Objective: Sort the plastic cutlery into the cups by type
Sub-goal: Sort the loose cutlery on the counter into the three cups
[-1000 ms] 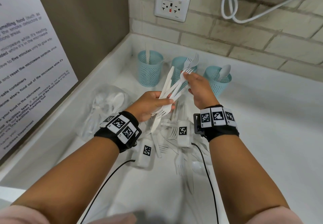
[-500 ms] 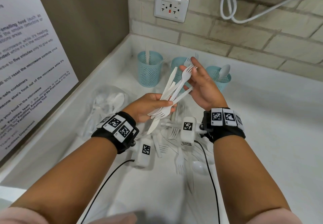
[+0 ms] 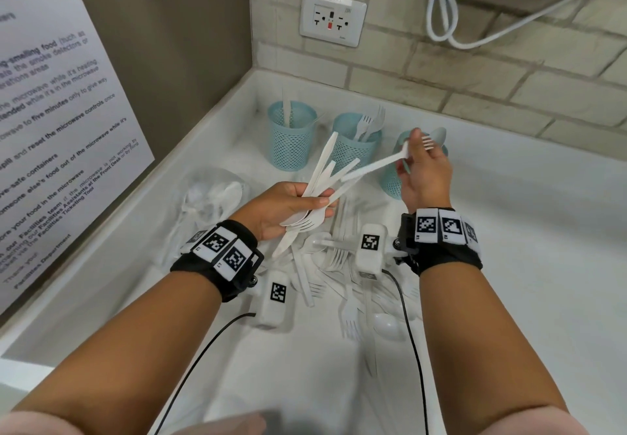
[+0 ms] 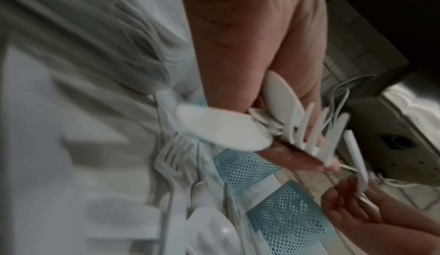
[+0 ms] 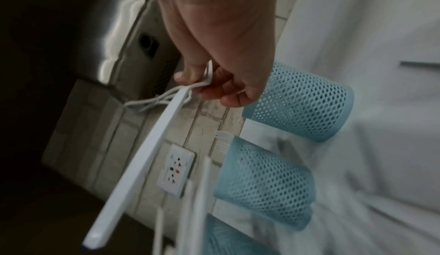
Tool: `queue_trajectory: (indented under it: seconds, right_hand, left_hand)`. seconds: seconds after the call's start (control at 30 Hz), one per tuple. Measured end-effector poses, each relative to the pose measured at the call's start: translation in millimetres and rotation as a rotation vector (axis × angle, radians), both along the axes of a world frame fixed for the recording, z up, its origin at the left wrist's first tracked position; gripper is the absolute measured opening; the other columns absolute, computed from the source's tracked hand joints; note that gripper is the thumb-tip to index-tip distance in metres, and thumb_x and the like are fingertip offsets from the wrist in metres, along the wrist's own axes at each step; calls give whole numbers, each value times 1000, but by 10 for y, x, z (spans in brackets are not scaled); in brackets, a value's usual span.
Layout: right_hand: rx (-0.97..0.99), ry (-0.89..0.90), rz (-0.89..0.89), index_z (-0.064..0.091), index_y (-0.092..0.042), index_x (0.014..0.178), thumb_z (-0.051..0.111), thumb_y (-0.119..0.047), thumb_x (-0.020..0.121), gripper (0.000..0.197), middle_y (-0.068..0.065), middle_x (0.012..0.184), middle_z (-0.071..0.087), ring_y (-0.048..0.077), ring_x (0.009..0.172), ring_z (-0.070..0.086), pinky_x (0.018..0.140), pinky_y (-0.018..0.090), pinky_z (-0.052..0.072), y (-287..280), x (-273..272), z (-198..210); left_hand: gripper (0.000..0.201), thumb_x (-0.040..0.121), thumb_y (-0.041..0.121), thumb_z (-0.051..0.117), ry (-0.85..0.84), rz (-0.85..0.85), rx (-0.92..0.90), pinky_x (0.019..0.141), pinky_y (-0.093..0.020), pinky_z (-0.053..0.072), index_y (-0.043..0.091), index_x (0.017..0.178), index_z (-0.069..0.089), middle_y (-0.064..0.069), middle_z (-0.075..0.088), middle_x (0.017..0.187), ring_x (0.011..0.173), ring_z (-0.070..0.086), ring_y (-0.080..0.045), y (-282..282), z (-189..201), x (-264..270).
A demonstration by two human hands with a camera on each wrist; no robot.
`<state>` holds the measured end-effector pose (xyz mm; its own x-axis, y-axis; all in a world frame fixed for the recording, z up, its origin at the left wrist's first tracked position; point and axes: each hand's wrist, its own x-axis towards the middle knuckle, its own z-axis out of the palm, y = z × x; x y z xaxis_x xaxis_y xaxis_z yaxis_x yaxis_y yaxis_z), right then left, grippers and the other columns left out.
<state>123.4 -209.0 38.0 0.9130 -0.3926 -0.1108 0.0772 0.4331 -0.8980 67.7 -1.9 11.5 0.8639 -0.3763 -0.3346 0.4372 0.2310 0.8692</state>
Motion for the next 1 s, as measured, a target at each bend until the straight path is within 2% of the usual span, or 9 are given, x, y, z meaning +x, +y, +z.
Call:
queue_trajectory:
  seconds: [0.1,0.2,0.3,0.4,0.47,0.57,0.77,0.9,1.0]
  right_hand:
    - [178,1,-39,57,-13,85,59,-28,91,17,1,73,52,10,64,52,61,24,50,-80,-3,66]
    - [221,-11,15,50,-12,82,45,-33,98,28,2,63,43,8,49,47,52,20,50,-37,-14,122]
    - [-67,67,162,46,-16,83,37,-35,101,27,1,63,39,6,41,36,37,15,33,50,-37,129]
    - [-497,217,357,49,-17,86,56,-33,93,19,0,67,41,6,42,30,34,16,24,122,-77,64]
    - [-617,269,473,51,-14,89,63,-31,89,21,0,69,44,7,44,28,34,16,23,186,-115,18]
    - [-571,268,564,55,-15,86,64,-21,89,11,2,71,51,5,40,30,35,15,23,276,-154,-35]
    - [-336,218,359,51,-13,80,59,-6,90,15,1,66,44,2,36,31,36,15,26,242,-95,-96]
    - [-203,229,314,47,-12,79,54,-6,93,18,2,66,40,2,37,32,35,13,26,233,-89,-161]
    - [-307,373,307,47,-8,77,58,-5,91,18,3,64,40,8,48,31,37,15,28,182,-62,-207]
  left_hand:
    - [23,88,-4,55,-10,62,-1,62,-19,56,1,109,61,-1,74,80,74,72,-10,16,-28,3]
    - [24,87,-5,56,-38,81,24,60,-18,55,0,110,61,-1,74,79,73,71,-9,-10,-34,6]
    - [25,85,-4,60,-52,116,50,58,-19,55,1,110,62,-2,73,82,71,71,-8,-40,-31,16]
    - [25,84,-1,63,-59,133,66,58,-20,55,3,109,64,-7,70,91,72,71,-9,-50,-36,30]
    - [28,83,-1,64,-66,138,76,58,-21,55,2,110,64,-7,71,88,72,70,-10,-51,-38,39]
    - [26,83,-1,64,-67,143,70,59,-23,56,3,108,65,-3,73,78,70,70,-11,-47,-43,48]
    - [15,88,4,58,-48,165,9,72,-30,58,11,101,65,-8,69,97,80,69,-20,-3,-87,55]
    - [18,84,-6,60,-82,280,-3,67,-22,57,3,100,63,-10,68,95,69,71,-15,-7,-49,67]
    - [31,80,-13,63,-122,392,82,66,-21,58,-3,109,61,-10,67,93,71,69,-14,6,-56,84]
